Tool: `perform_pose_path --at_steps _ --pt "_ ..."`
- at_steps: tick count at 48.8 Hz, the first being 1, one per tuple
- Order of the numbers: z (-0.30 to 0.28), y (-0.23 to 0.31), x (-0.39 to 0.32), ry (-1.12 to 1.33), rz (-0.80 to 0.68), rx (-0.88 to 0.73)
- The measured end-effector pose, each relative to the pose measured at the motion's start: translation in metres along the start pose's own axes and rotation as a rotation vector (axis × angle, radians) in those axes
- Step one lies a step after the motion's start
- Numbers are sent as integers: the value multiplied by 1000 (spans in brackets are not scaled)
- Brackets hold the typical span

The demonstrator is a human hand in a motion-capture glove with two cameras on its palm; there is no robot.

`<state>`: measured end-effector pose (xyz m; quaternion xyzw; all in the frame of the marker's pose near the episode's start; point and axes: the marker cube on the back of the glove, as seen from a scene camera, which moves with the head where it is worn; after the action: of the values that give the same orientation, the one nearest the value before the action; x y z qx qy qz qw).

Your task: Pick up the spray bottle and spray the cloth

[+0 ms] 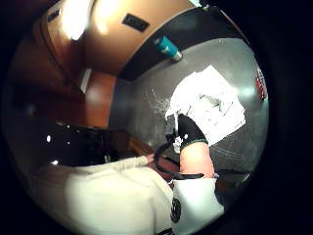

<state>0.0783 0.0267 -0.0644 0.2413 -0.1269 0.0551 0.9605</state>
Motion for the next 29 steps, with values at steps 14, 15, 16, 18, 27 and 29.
perform_pose_path --at_steps 14,15,16,18,27,29 --pt "-37 -5 49 -163 197 293" --pt "-36 -4 50 -174 213 322" --pt "-36 -4 52 -184 228 348" --pt "-37 -4 56 -203 254 389" --pt "-43 -7 82 -274 350 490" --pt "-43 -8 86 -286 367 517"
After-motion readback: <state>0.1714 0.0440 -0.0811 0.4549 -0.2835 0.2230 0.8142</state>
